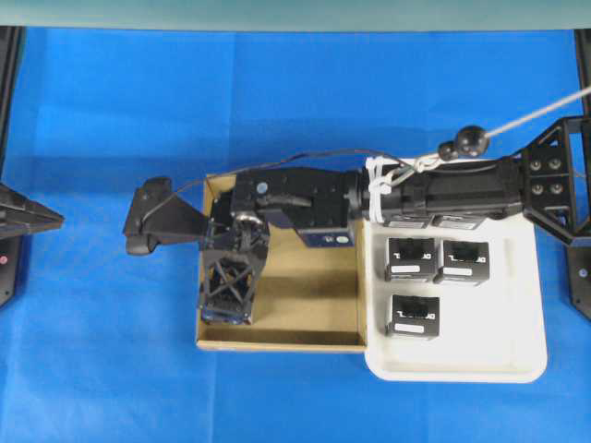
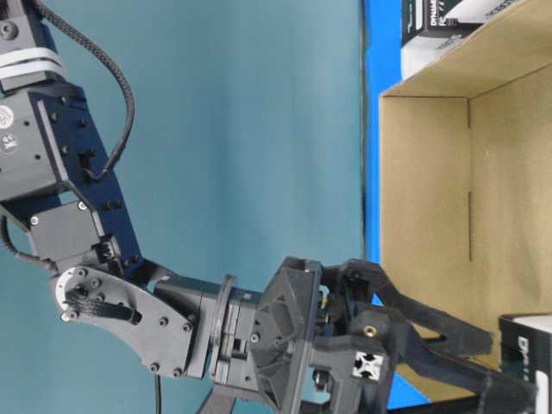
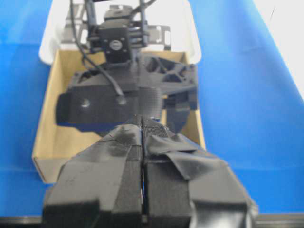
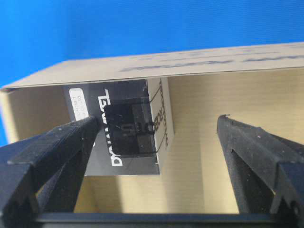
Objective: Pick the box from inside the cardboard box.
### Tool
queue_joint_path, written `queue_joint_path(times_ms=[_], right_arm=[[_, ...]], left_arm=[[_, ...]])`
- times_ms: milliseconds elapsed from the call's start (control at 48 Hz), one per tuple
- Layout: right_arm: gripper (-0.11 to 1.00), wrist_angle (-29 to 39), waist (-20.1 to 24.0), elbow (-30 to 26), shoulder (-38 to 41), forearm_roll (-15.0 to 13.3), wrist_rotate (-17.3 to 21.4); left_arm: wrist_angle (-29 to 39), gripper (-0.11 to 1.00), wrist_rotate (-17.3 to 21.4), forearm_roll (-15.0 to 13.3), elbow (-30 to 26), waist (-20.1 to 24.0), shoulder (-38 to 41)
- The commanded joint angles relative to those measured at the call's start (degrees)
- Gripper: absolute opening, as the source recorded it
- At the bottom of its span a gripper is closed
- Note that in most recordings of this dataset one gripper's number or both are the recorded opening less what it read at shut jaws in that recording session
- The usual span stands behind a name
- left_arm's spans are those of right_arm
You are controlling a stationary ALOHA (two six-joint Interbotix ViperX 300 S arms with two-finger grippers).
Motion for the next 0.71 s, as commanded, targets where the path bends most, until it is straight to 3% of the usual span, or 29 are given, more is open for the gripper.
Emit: queue_joint_path(times_ms=[0, 688], right_arm=[[1.0, -0.1, -1.1, 0.1, 0.4, -0.4, -0.6], [1.0, 0.0, -6.9, -0.3, 0.2, -0.4, -2.0]], left_arm=[[-0.3, -0.07, -0.1, 0.1, -1.8, -0.1, 0.4], [-0.3, -0.07, -0.1, 0.1, -1.8, -0.1, 0.3]])
